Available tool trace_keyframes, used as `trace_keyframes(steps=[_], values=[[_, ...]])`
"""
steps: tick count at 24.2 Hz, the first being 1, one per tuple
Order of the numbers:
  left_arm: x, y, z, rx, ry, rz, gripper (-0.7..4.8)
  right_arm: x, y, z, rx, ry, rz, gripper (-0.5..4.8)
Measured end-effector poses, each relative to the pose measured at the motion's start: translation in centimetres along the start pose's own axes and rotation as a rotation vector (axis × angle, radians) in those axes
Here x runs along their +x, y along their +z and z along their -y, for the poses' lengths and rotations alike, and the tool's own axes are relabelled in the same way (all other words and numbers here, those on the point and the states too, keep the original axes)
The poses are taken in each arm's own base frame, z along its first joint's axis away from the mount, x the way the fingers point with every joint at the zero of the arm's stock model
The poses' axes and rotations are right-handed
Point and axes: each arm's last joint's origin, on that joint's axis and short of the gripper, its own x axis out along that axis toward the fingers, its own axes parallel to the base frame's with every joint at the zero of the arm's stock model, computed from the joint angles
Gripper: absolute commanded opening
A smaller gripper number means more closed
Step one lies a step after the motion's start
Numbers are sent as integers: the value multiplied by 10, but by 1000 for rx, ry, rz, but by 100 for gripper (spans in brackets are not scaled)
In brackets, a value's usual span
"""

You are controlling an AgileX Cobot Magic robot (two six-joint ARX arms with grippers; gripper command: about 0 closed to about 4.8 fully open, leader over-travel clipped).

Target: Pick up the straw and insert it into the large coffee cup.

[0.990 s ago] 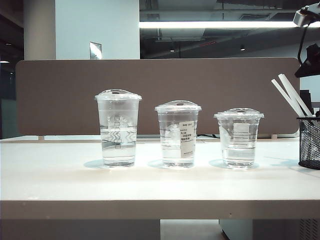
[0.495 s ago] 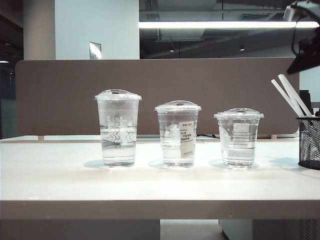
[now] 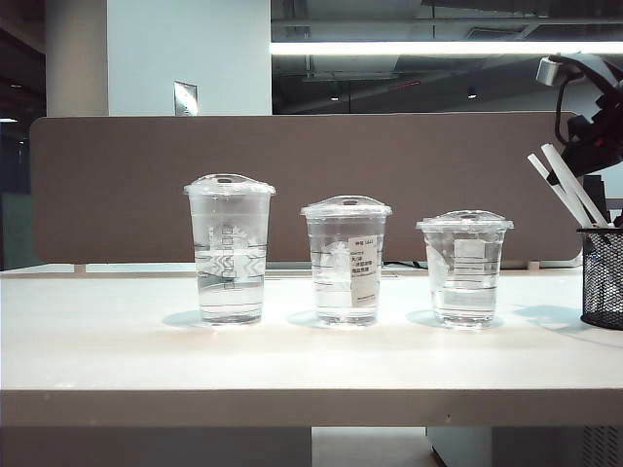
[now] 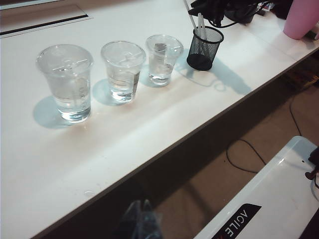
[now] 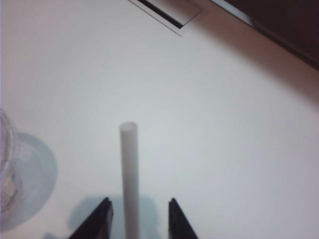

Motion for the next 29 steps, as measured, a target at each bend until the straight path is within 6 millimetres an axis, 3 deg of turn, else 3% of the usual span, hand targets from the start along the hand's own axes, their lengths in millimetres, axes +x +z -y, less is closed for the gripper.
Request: trace_keyframes(steps=[5,7,12,18,22,29], values=[[0,0,0,0,0,0,-5,9,-5,0,2,8,-5,161],[0,0,0,0,0,0,-5,13,-6,-2,2,16,-10,141],[0,0,0,0,0,0,-5,18,-5,-3,-14,-7,-12,33],[0,0,0,0,0,0,-5,18,-3,-1,-25,-57,-21,8],[0,0,0,0,0,0,-5,13,1,-1,-31,-66,-10,8],[0,0,0,0,0,0,-5,-21,27,-1,-56,-126,78,8]])
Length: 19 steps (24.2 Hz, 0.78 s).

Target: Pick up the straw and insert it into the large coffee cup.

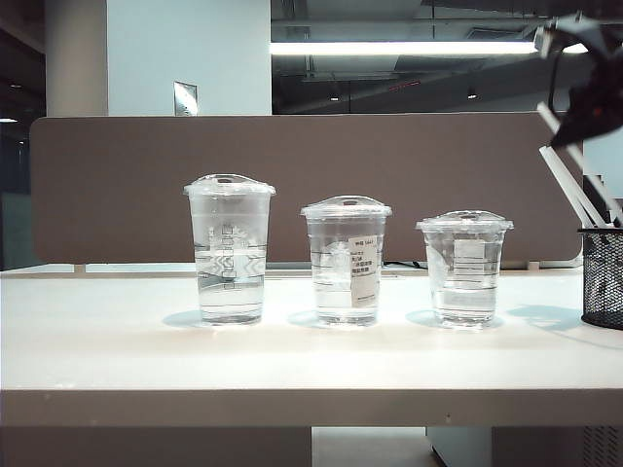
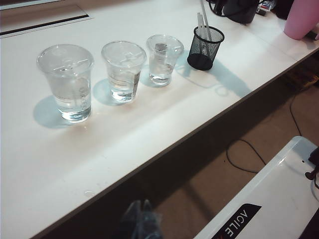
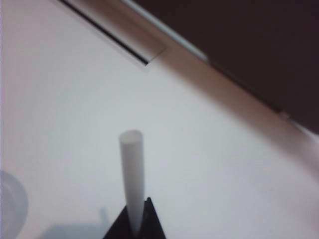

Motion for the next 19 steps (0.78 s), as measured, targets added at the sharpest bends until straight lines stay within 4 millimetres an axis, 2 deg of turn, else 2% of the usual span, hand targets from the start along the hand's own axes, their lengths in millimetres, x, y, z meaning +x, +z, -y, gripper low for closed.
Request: trace_keyframes(steps=[6,10,15,19], values=[[0,0,0,0,0,0,-5,-33,25,2,20,-56,88,8],[0,0,0,0,0,0,-5,-68,51,-1,91,-68,226,9],[0,0,0,0,0,0,-5,-84,75,-17,123,-13,344,9],[0,0,0,0,0,0,-5,-89,105,-32,146,60,444,9]])
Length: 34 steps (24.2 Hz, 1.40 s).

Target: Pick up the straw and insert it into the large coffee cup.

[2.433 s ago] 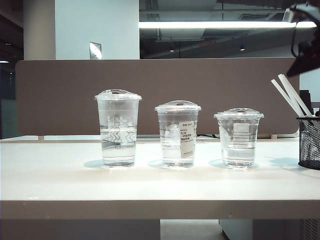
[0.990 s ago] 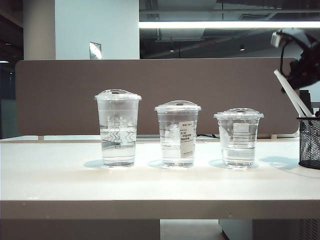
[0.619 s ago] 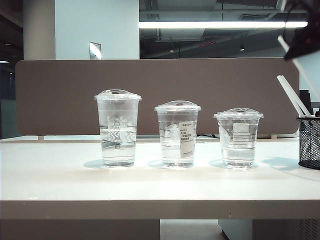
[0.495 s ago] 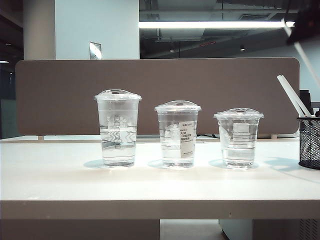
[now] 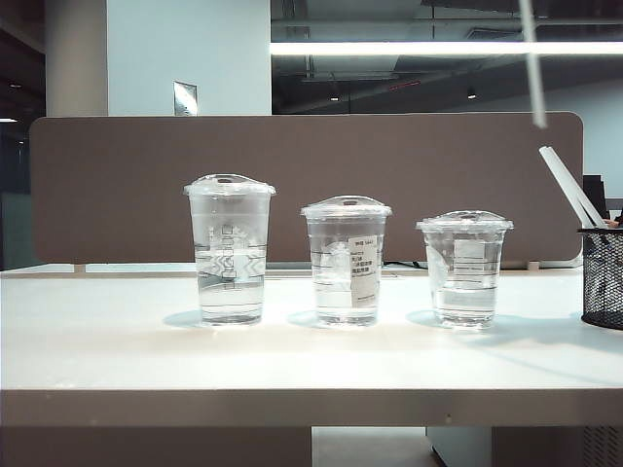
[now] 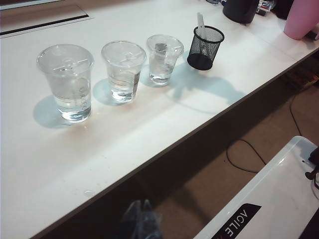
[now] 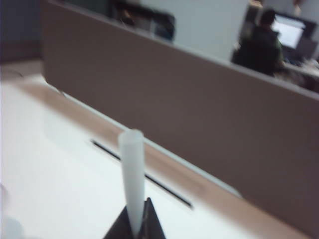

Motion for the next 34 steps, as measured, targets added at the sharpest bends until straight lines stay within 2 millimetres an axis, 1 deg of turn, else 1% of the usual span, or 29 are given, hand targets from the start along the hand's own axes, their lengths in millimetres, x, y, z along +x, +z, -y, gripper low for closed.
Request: trace_keyframes(steps=[2,6,8,10,12,14,15,17,18,20,24,27,29,34], values=[[0,0,0,0,0,1,-5,6,17,-15,-11,55,67,9],[0,0,0,0,0,0,-5,27,33,-34,4,138,131,9],[0,0,0,0,0,0,-5,37,35,-41,30,169,139,9],[0,0,0,0,0,1,-5,54,35,-50,61,207,140,9],[0,0,0,0,0,0,-5,66,34,-59,76,239,141,9],[0,0,0,0,0,0,-5,77,33,-71,90,277,148,9],[0,0,0,0,0,0,-5,84,34,-82,96,314,167,9],[0,0,0,0,0,0,-5,90,35,-92,101,339,201,9],[0,0,0,0,0,0,-5,97,34,-101,107,363,225,9],[0,0,0,0,0,0,-5,104,29,-110,116,383,215,10],[0,0,0,0,0,0,-5,114,20,-126,141,432,183,13],[0,0,0,0,0,0,-5,115,20,-136,149,460,183,13],[0,0,0,0,0,0,-5,116,23,-145,143,502,217,13],[0,0,0,0,0,0,-5,121,23,-156,138,539,256,13]])
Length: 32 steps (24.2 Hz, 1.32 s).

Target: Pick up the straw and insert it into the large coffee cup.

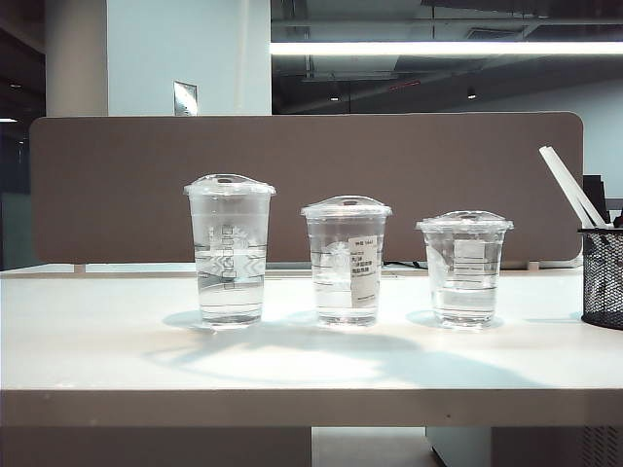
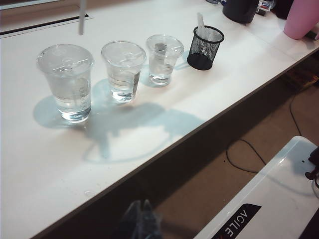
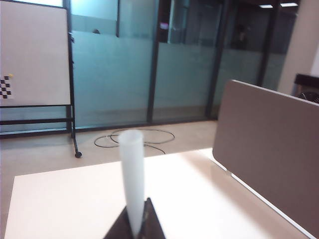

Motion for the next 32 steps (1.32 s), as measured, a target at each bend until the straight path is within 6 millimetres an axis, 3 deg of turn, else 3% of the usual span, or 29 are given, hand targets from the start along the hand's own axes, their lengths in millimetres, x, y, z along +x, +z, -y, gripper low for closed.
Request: trace_keyframes(steps=[6,15,22,32], values=[[0,0,0,0,0,0,-5,15,-26,0,23,18,-36,13],[0,0,0,0,0,0,-5,24,-47,4,31,19,-52,13],[0,0,0,0,0,0,-5,28,-59,7,36,15,-65,13],[0,0,0,0,0,0,-5,27,-60,10,39,8,-74,13]])
